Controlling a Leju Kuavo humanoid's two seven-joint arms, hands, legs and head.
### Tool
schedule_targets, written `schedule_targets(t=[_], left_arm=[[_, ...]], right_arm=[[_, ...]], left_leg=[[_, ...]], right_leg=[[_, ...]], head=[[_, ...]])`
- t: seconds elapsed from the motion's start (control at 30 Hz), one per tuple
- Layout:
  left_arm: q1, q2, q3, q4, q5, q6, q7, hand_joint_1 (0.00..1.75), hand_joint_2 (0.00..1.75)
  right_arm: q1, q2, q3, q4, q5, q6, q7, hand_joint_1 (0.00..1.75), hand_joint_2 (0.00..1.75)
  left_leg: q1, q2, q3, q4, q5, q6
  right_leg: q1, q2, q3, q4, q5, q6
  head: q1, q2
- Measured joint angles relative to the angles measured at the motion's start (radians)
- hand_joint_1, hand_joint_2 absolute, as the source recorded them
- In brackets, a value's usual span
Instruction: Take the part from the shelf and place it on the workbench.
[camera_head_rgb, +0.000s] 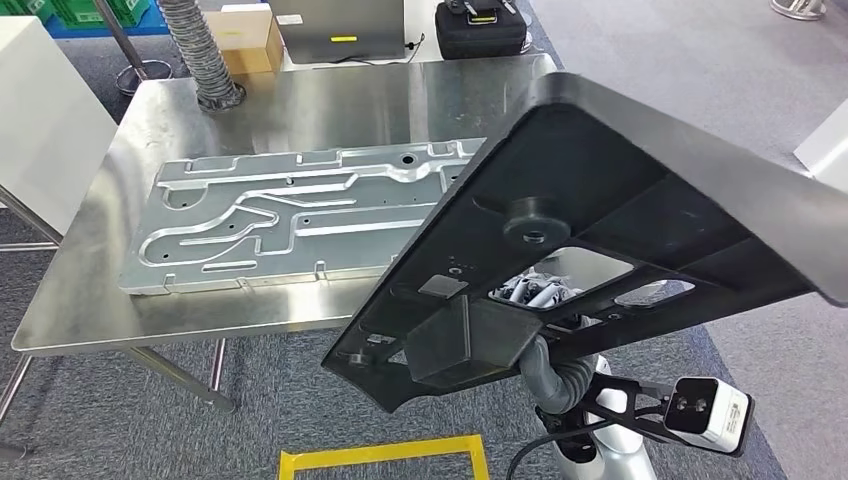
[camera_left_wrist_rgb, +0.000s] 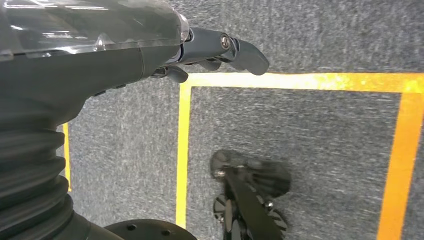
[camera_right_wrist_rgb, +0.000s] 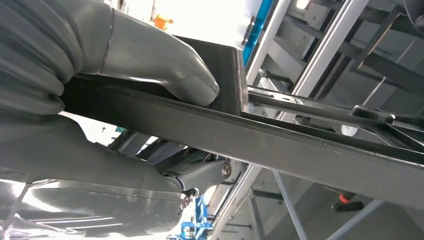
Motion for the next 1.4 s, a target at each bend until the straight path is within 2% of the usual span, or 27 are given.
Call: schedule_targets(t=[0.03,0.07,0.1,0.17,0.23,0.3,0.37,0.4,0.43,0.47,0.53,0.57,0.6,0.67,0.77,0.8,0.87,0.9,0.93,0.97,1.03,1.07,1.13,1.23,1.3,1.37,1.4], left_arm=[[0.0,0.001,0.0,0.0,0.0,0.0,0.0,0.0,1.75],[-0.001,0.001,0.0,0.0,0.0,0.0,-0.001,0.0,1.75],[-0.001,0.001,0.001,0.0,0.0,0.0,0.0,0.0,1.75],[0.0,0.002,0.002,0.0,0.0,0.001,0.001,0.0,1.75],[0.0,0.002,0.006,0.0,0.0,0.001,0.002,0.0,1.75],[-0.002,0.003,0.013,0.0,0.0,0.004,0.0,0.0,1.75],[-0.004,0.003,0.02,0.0,0.0,0.008,-0.007,0.0,1.75],[-0.003,0.003,0.025,0.0,0.0,0.01,-0.012,0.0,1.75],[-0.002,0.003,0.029,0.0,0.0,0.012,-0.017,0.0,1.75],[0.0,0.003,0.034,0.0,0.0,0.012,-0.021,0.0,1.75],[0.001,0.001,0.042,0.0,0.0,0.012,-0.028,0.0,1.75],[0.0,0.0,0.044,0.0,0.0,0.011,-0.03,0.0,1.75],[0.001,-0.001,0.044,0.0,0.0,0.009,-0.031,0.0,1.75],[0.005,-0.002,0.044,0.0,0.0,0.006,-0.032,0.0,1.75],[0.005,0.0,0.044,0.0,0.0,0.004,-0.032,0.0,1.75],[0.003,0.001,0.044,0.0,0.0,0.003,-0.031,0.0,1.75],[0.002,0.0,0.043,0.0,0.0,0.001,-0.031,0.0,1.75],[0.003,0.0,0.042,0.0,0.0,0.001,-0.032,0.0,1.75],[0.003,0.0,0.041,0.0,0.0,0.0,-0.032,0.0,1.75],[0.003,0.0,0.04,0.0,0.0,-0.002,-0.034,0.0,1.75],[0.001,0.002,0.039,0.0,-0.001,-0.005,-0.038,0.0,1.75],[-0.001,0.003,0.038,0.0,-0.001,-0.006,-0.04,0.0,1.75],[-0.005,0.004,0.035,0.0,-0.001,-0.007,-0.042,0.0,1.75],[-0.01,0.004,0.025,0.0,-0.001,-0.008,-0.042,0.0,1.75],[-0.012,0.002,0.02,0.0,-0.001,-0.007,-0.042,0.0,1.75],[-0.012,0.002,0.016,0.0,-0.001,-0.006,-0.042,0.0,1.75],[-0.012,0.002,0.015,0.0,0.0,-0.006,-0.042,0.0,1.75]], right_arm=[[-0.006,0.0,-0.002,0.002,-0.002,-0.003,0.0,1.75,1.75],[-0.013,0.001,-0.006,0.005,-0.003,-0.008,0.0,1.75,1.75],[-0.02,0.001,-0.009,0.008,-0.005,-0.014,0.0,1.75,1.75],[-0.033,0.002,-0.021,0.016,-0.012,-0.028,0.001,1.75,1.75],[-0.054,0.001,-0.038,0.035,-0.021,-0.052,0.004,1.75,1.75],[-0.088,0.001,-0.065,0.07,-0.034,-0.094,0.021,1.75,1.75],[-0.119,-0.001,-0.108,0.129,-0.05,-0.153,0.045,1.75,1.75],[-0.133,-0.004,-0.135,0.167,-0.052,-0.193,0.057,1.75,1.75],[-0.148,-0.008,-0.166,0.21,-0.044,-0.242,0.07,1.75,1.75],[-0.168,-0.014,-0.201,0.257,-0.024,-0.312,0.081,1.75,1.75],[-0.215,-0.035,-0.275,0.348,0.046,-0.482,0.09,1.75,1.75],[-0.24,-0.049,-0.313,0.39,0.09,-0.57,0.089,1.75,1.75],[-0.263,-0.065,-0.35,0.426,0.138,-0.65,0.086,1.75,1.75],[-0.301,-0.095,-0.413,0.479,0.228,-0.776,0.084,1.75,1.75],[-0.342,-0.125,-0.466,0.52,0.404,-0.941,0.099,1.75,1.75],[-0.357,-0.132,-0.471,0.529,0.475,-0.997,0.111,1.75,1.75],[-0.39,-0.146,-0.471,0.551,0.619,-1.092,0.138,1.75,1.75],[-0.406,-0.153,-0.467,0.564,0.693,-1.134,0.155,1.75,1.75],[-0.423,-0.16,-0.459,0.58,0.768,-1.172,0.173,1.75,1.75],[-0.44,-0.166,-0.448,0.598,0.844,-1.206,0.193,1.75,1.75],[-0.479,-0.177,-0.417,0.634,1.0,-1.256,0.236,1.75,1.75],[-0.499,-0.18,-0.401,0.651,1.072,-1.271,0.257,1.75,1.75],[-0.541,-0.185,-0.366,0.691,1.21,-1.287,0.295,1.75,1.75],[-0.597,-0.187,-0.313,0.739,1.34,-1.291,0.331,1.75,1.75],[-0.637,-0.186,-0.286,0.764,1.383,-1.291,0.341,1.75,1.75],[-0.688,-0.185,-0.258,0.803,1.392,-1.287,0.348,1.75,1.75],[-0.713,-0.185,-0.241,0.827,1.388,-1.278,0.35,1.75,1.75]], left_leg=[[0.001,0.0,0.017,-0.059,0.037,-0.001],[0.0,0.0,0.031,-0.106,0.056,0.002],[-0.002,0.0,0.037,-0.133,0.064,0.009],[-0.006,0.0,0.041,-0.145,0.056,0.029],[-0.003,-0.001,0.047,-0.148,0.061,0.043],[-0.001,0.001,0.056,-0.154,0.059,0.053],[-0.002,0.001,0.06,-0.155,0.054,0.059],[-0.002,0.001,0.062,-0.154,0.051,0.061],[-0.002,-0.001,0.066,-0.154,0.048,0.061],[-0.003,-0.002,0.07,-0.154,0.045,0.061],[-0.004,-0.007,0.08,-0.155,0.039,0.06],[-0.006,-0.011,0.083,-0.155,0.037,0.058],[-0.007,-0.014,0.083,-0.155,0.035,0.054],[-0.009,-0.017,0.083,-0.159,0.033,0.044],[-0.011,-0.012,0.076,-0.133,0.008,0.029],[-0.011,-0.01,0.055,-0.088,-0.017,0.025],[-0.008,-0.006,-0.014,0.046,-0.073,0.02],[-0.007,-0.005,-0.046,0.101,-0.086,0.018],[-0.007,-0.004,-0.063,0.121,-0.08,0.018],[-0.008,-0.004,-0.061,0.101,-0.053,0.019],[-0.01,-0.004,-0.009,-0.029,0.026,0.029],[-0.011,-0.003,0.02,-0.093,0.052,0.034],[-0.016,-0.003,0.048,-0.154,0.067,0.043],[-0.014,-0.003,0.051,-0.165,0.072,0.055],[-0.009,-0.004,0.055,-0.174,0.077,0.063],[-0.008,-0.004,0.054,-0.174,0.077,0.065],[-0.008,-0.003,0.055,-0.174,0.076,0.065]], right_leg=[[0.0,0.0,0.006,0.003,-0.008,0.005],[0.0,0.001,0.008,0.007,-0.014,0.01],[0.001,0.001,0.008,0.01,-0.02,0.015],[0.003,0.002,0.006,0.012,-0.027,0.026],[0.001,0.001,0.006,0.025,-0.04,0.039],[-0.003,0.001,-0.034,0.106,-0.078,0.051],[-0.007,0.001,-0.117,0.243,-0.124,0.059],[-0.008,0.001,-0.152,0.29,-0.129,0.062],[-0.01,0.0,-0.17,0.302,-0.114,0.062],[-0.01,0.0,-0.167,0.271,-0.079,0.061],[-0.008,-0.001,-0.116,0.132,0.007,0.051],[-0.005,-0.002,-0.092,0.07,0.035,0.045],[-0.002,-0.003,-0.078,0.033,0.047,0.039],[0.002,-0.004,-0.074,0.014,0.048,0.032],[-0.01,-0.003,-0.059,-0.005,0.051,0.021],[-0.013,-0.003,-0.054,-0.01,0.051,0.017],[-0.011,-0.002,-0.05,-0.01,0.048,0.012],[-0.009,-0.001,-0.05,-0.009,0.046,0.01],[-0.008,0.001,-0.049,-0.006,0.044,0.009],[-0.007,0.003,-0.048,-0.004,0.041,0.01],[-0.005,0.006,-0.043,0.002,0.033,0.012],[-0.002,0.008,-0.042,0.005,0.03,0.014],[-0.001,0.011,-0.043,0.008,0.027,0.022],[-0.003,0.011,-0.047,0.013,0.023,0.038],[-0.005,0.008,-0.075,0.073,-0.015,0.047],[-0.011,0.006,-0.141,0.208,-0.076,0.056],[-0.014,0.005,-0.174,0.27,-0.095,0.06]], head=[[0.0,0.0],[0.0,0.0],[0.0,0.0],[0.0,0.0],[0.0,0.0],[0.0,0.0],[0.0,0.0],[0.0,0.0],[0.0,0.0],[0.0,0.0],[0.0,0.0],[0.0,0.0],[0.0,0.0],[0.0,0.0],[0.0,0.0],[0.0,0.0],[0.0,0.0],[0.0,0.0],[0.0,0.0],[0.0,0.0],[0.0,0.0],[0.0,0.0],[0.0,0.0],[0.0,0.0],[0.0,0.0],[0.0,0.0],[0.0,0.0]])
